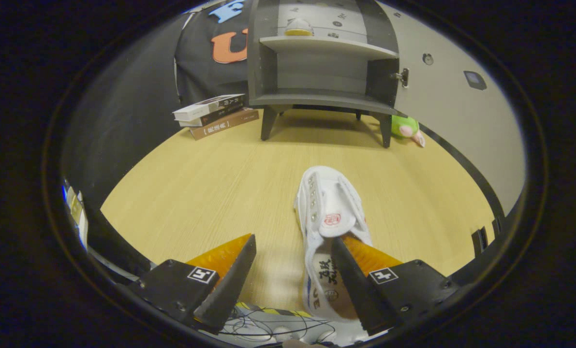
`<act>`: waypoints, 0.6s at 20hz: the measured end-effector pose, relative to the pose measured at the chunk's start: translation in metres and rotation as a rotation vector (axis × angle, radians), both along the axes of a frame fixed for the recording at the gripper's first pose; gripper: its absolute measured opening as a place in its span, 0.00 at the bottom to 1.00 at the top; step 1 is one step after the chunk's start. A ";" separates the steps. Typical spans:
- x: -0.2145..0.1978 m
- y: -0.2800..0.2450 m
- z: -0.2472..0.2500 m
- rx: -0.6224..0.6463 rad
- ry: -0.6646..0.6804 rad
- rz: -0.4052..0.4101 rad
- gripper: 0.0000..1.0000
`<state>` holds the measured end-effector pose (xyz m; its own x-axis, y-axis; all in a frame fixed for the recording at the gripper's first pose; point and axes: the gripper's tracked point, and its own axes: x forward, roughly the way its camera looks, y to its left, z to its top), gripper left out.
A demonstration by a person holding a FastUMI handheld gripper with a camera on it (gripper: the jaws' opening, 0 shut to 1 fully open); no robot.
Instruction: Open the shoe cabinet door, grab the shoes and put them into the shoe cabinet, then close the shoe cabinet door.
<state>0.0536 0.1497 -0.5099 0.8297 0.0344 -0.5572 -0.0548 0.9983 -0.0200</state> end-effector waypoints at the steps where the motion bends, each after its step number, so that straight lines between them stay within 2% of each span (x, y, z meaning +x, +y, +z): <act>1: 0.007 0.001 -0.001 0.009 -0.007 0.001 1.00; 8: 0.032 -0.003 -0.001 0.005 -0.055 0.058 0.99; 9: 0.034 -0.006 -0.002 0.008 -0.045 0.063 0.89; 12: 0.038 -0.017 -0.003 0.010 -0.043 0.045 0.46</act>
<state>0.0915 0.1323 -0.5124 0.8504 0.0770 -0.5204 -0.0986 0.9950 -0.0138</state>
